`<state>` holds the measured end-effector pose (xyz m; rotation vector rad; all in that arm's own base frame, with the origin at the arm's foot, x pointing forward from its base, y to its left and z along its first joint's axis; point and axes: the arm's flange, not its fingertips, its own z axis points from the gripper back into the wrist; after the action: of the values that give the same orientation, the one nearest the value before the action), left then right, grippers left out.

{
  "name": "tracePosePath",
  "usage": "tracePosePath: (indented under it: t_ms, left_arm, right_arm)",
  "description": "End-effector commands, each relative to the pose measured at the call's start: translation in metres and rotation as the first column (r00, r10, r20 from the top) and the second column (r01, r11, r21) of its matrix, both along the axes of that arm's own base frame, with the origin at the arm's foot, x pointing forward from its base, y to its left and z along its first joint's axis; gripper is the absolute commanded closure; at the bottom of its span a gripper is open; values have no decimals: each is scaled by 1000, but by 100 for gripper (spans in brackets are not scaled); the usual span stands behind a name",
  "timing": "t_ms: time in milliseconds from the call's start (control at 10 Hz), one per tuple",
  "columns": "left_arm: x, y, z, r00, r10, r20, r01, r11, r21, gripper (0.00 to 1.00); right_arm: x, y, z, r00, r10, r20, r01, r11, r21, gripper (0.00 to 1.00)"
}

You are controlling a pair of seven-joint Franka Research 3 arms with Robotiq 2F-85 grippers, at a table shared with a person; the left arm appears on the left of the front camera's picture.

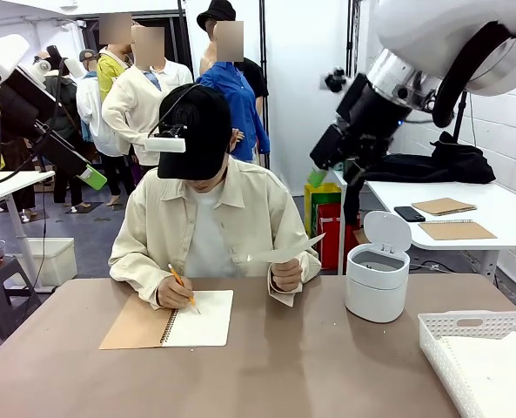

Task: Sort the paper based on its condition.
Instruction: If a person hands you a paper, place it in the Organizing basket , and if it's crumpled, put it in the Trash can.

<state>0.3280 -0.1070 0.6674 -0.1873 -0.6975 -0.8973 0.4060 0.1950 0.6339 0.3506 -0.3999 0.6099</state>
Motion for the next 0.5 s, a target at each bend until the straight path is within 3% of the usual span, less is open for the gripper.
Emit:
tracePosePath:
  t_ms: [0,200,300,400]
  left_arm:
    - [1,0,1,1000,4,2,-4,1000,-4,0]
    - [1,0,1,1000,4,2,-4,1000,-4,0]
    - [1,0,1,1000,4,2,-4,1000,-4,0]
    - [1,0,1,1000,4,2,-4,1000,-4,0]
  right_arm:
    - [16,5,1,981,-109,-162,112,994,4,0]
    - [37,-7,-27,903,-245,-353,264,965,4,0]
    - [48,-11,-45,847,-289,-446,345,937,47,0]
    - [54,-13,-57,810,-327,-486,406,912,63,0]
